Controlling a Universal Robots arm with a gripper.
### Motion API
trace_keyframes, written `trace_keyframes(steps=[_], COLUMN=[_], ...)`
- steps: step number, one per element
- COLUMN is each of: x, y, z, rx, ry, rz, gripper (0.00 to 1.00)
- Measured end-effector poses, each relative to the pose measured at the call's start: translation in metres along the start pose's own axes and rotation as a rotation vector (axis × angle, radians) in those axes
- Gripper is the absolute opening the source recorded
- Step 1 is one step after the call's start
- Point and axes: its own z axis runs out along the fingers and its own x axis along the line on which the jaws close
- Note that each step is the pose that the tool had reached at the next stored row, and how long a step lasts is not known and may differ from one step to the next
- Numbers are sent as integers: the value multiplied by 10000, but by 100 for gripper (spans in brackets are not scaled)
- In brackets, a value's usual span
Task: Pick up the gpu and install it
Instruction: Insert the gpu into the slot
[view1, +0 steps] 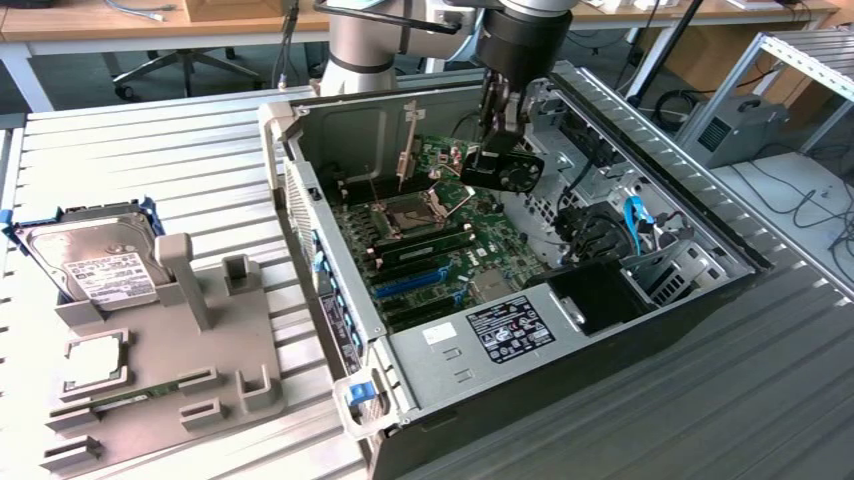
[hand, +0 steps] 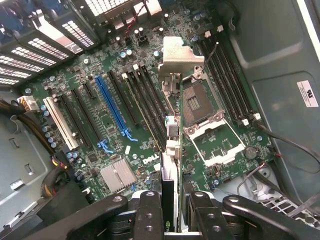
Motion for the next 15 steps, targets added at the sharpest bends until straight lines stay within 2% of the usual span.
trace_keyframes(steps=[15], x=[-2], y=[-3], z=[0], rx=[-15], ry=[-11], rz=[-497], gripper=[26])
